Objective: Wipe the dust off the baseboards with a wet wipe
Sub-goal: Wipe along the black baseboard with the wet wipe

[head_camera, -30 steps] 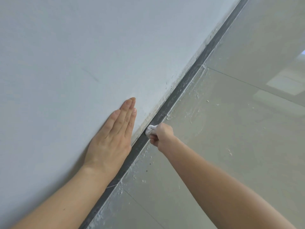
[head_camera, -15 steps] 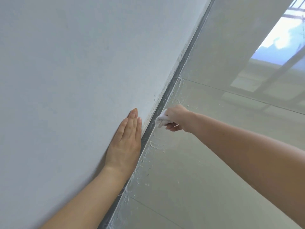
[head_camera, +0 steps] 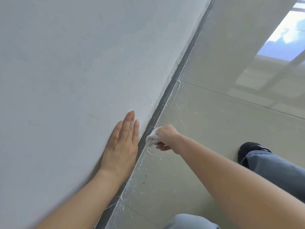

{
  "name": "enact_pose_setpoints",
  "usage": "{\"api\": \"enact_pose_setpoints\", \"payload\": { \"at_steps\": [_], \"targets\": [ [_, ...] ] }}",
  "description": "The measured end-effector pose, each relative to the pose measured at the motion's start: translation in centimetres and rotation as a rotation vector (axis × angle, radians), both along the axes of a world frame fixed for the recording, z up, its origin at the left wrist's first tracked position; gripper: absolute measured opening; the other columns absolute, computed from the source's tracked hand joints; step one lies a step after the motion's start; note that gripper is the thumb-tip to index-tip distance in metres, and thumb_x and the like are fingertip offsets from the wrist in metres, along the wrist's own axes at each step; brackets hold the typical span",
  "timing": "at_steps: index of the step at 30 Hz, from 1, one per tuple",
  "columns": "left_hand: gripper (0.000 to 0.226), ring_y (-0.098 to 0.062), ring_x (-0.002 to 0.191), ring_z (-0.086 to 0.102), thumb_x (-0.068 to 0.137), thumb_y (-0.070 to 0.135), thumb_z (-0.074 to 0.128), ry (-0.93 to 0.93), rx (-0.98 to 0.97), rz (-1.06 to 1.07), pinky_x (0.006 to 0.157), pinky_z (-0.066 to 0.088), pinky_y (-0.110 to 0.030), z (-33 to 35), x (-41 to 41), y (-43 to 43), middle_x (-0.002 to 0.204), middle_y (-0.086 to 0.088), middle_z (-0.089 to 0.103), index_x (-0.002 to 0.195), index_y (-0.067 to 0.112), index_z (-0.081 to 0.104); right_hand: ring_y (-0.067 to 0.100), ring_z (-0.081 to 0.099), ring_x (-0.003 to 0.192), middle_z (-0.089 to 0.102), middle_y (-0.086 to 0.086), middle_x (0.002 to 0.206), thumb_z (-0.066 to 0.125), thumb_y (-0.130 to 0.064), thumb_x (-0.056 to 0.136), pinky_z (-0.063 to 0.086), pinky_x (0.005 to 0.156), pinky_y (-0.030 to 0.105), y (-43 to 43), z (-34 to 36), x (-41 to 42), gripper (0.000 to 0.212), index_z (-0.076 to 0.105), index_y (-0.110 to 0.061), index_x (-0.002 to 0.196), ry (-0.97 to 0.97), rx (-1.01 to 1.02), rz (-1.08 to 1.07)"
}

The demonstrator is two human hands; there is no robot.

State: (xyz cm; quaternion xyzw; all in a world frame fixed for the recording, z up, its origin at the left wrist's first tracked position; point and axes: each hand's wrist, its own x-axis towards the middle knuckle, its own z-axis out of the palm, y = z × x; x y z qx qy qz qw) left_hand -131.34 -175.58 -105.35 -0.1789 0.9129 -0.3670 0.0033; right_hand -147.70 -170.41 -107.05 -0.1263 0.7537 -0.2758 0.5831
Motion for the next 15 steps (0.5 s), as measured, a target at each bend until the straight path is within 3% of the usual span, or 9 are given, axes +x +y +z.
{"api": "enact_pose_setpoints", "payload": {
  "at_steps": [3,6,9,15],
  "targets": [
    [0.064,-0.035,0.145,-0.005,0.089,0.018,0.009,-0.064,-0.032,0.035,0.114,-0.014,-0.048,0.7,-1.5,-0.3,0.154,-0.029,-0.003,0.146,-0.008,-0.002,0.021,0.046,0.058,0.054,0.004,0.054,0.055,-0.012,0.081,0.039,0.053,0.023,0.0,-2.1,-0.1,0.014,0.053,-0.014,0.068,-0.046,0.048,0.012],
    [0.063,-0.035,0.144,-0.009,0.089,0.017,0.004,-0.188,-0.115,0.027,0.111,-0.015,-0.048,1.7,-2.6,-0.5,0.154,-0.028,-0.009,0.145,-0.01,-0.01,0.018,0.041,0.054,0.048,0.004,0.061,0.057,-0.01,0.077,0.035,0.052,0.021,-0.2,-3.5,0.6,0.014,0.053,-0.016,0.065,-0.125,0.115,0.081],
    [0.068,-0.036,0.143,-0.012,0.093,0.028,0.018,-0.217,-0.185,0.042,0.113,-0.013,-0.047,1.5,-3.1,-0.6,0.154,-0.026,-0.011,0.146,-0.009,-0.006,0.017,0.045,0.059,0.05,0.003,0.063,0.06,-0.01,0.073,0.039,0.055,0.021,-0.8,-4.3,1.5,0.017,0.055,-0.016,0.058,-0.23,0.16,0.059],
    [0.082,-0.027,0.145,-0.009,0.087,0.037,0.041,-0.262,-0.158,0.237,0.116,-0.007,-0.039,1.3,-4.0,-0.4,0.159,-0.012,-0.006,0.151,0.002,0.003,0.015,0.039,0.051,0.043,-0.004,0.033,0.061,-0.011,0.076,0.037,0.059,0.02,-4.3,-6.5,1.3,0.025,0.058,-0.014,0.051,-0.359,0.18,0.167]
  ]
}}
